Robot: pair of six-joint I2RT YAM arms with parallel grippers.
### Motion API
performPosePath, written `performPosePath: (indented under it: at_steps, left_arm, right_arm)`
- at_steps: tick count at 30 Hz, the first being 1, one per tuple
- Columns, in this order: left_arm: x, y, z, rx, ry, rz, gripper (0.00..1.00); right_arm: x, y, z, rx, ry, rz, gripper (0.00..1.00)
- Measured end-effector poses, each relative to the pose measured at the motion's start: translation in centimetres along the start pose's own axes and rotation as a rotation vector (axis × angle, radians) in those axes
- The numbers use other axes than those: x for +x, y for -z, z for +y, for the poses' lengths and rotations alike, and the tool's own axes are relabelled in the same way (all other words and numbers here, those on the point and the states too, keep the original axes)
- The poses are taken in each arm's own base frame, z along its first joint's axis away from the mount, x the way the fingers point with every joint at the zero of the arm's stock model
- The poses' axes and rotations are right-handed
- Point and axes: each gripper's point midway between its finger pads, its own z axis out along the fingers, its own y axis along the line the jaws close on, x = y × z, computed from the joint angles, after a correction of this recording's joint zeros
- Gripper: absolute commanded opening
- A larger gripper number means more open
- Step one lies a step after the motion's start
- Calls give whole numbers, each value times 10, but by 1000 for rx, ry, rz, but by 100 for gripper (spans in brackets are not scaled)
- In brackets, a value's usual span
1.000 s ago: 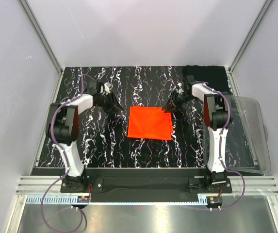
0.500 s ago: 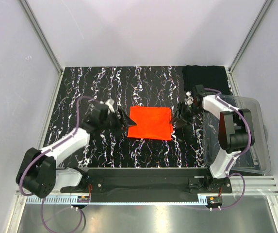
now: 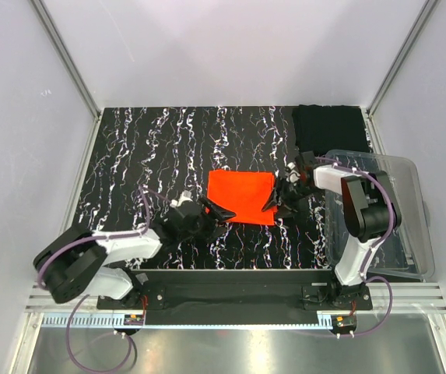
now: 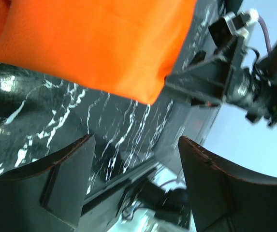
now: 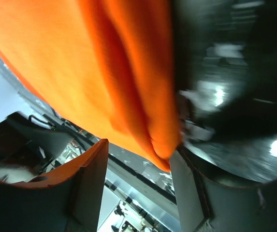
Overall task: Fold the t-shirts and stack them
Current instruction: Neatly place the folded tshirt to the corner
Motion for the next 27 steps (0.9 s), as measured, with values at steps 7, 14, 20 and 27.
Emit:
performPosePath:
  at_steps: [7,14,20,27]
  left_arm:
    - [0,-23,21,-55,88,-42,71]
    - [12,-43,22,-59,95,-27,66]
    - [31,-63,12,-30,137,3,59]
    - [40,-79,5,-40,187,-28,49]
  right_arm:
    - [24,-21,33,-43,38,46,61]
    - [26,14,19,-65,-36,-36,63]
    - [33,37,2,-49,-62,-95,64]
    - [37,43,4,-52,-33,-103,68]
